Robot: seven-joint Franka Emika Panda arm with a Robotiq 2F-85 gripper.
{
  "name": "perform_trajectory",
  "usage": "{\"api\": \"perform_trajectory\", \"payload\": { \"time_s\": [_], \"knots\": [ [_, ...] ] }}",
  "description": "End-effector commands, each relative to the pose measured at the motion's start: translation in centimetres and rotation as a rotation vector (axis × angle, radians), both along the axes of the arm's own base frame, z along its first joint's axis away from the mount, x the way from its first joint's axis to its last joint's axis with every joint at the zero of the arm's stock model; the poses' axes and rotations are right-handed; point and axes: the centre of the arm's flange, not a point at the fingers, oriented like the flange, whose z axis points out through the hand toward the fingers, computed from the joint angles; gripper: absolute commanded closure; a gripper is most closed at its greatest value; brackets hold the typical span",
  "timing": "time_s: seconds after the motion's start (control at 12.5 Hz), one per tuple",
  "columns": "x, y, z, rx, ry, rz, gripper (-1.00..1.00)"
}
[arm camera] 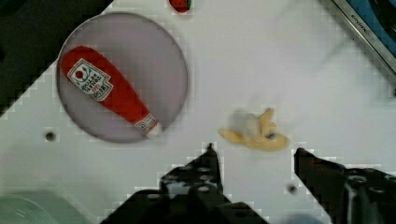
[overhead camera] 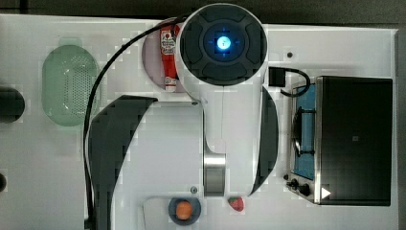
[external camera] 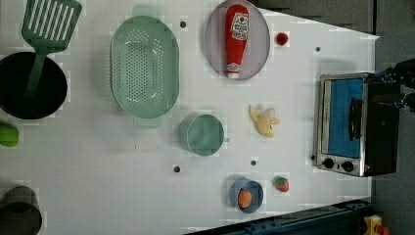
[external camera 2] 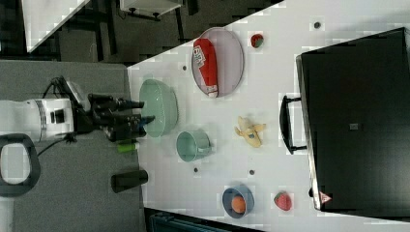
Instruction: Pick Banana and place it in mug.
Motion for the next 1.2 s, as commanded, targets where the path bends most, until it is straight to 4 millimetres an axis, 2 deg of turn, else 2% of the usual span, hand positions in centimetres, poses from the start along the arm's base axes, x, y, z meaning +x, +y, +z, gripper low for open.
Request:
{"api": "perform_trajectory", "payload": {
  "time_s": [0.08,0.24,0.4,0.72,1.2],
  "knots": [
    [-10.3,-2.6,8.6,0.03,0.006,-0.01,-0.59],
    [-10.3,-2.6,8.2,0.03,0.015,-0.009,-0.99],
    [-10.0,-2.5,6.2,0.03,0.055,-0.006,-1.0],
    [-8.4,-2.4,-1.9,0.032,0.099,0.03,-1.0],
    [-6.4,-2.3,-14.8,0.039,0.075,0.261,-1.0]
  ]
}}
